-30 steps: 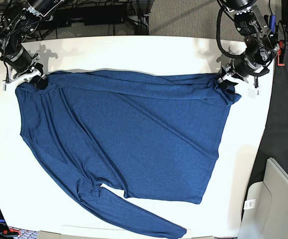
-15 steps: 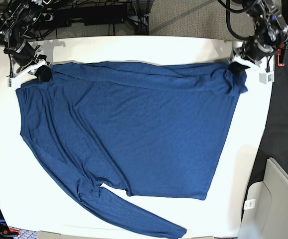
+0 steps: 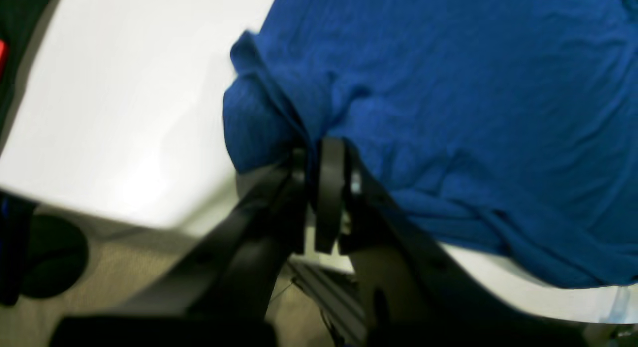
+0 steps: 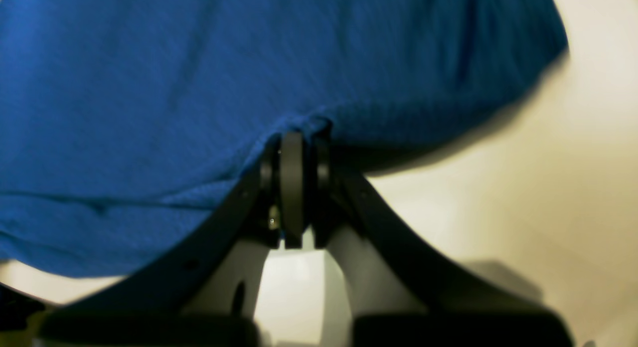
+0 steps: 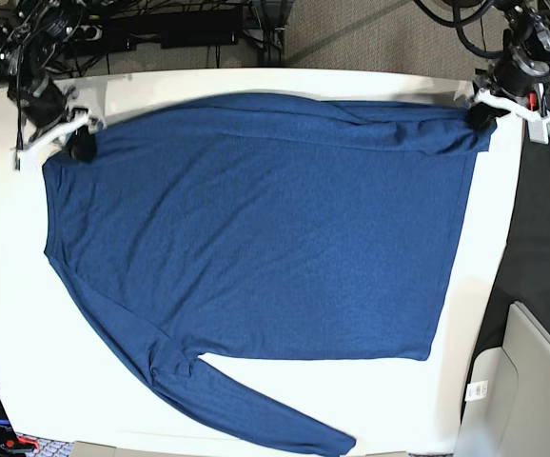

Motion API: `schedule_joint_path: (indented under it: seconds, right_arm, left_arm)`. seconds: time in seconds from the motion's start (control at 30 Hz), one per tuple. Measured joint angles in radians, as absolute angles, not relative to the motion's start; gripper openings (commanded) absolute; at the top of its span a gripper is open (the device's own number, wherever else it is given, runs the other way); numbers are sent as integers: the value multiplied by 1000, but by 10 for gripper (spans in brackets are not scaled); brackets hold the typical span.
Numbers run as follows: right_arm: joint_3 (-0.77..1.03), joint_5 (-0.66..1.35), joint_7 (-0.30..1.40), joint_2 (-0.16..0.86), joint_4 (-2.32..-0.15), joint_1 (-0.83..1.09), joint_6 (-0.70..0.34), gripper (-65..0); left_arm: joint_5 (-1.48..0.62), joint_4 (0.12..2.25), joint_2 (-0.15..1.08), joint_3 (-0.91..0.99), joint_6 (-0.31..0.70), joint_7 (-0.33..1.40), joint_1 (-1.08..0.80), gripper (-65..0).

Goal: Fold the T-shirt properly
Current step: 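Lift the shirt with both grippers and drag it toward the robot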

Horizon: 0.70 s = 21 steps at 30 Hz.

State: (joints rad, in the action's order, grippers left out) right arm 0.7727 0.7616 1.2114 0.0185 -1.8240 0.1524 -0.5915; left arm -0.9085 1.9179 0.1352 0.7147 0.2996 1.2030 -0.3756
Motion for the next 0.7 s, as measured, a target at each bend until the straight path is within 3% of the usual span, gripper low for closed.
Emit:
schedule_joint_path:
  seconds: [0.4,0.7]
  right_arm:
    - [817,659,1209,22,-1742,-49,-596,-643]
    - [838,639,1154,58,-1588,-155,-592,-643]
  left_arm:
    - [-937,1921,142,707,300,1254,-98,-649]
    - [-930,1744,139,635,295,1249,18,-649]
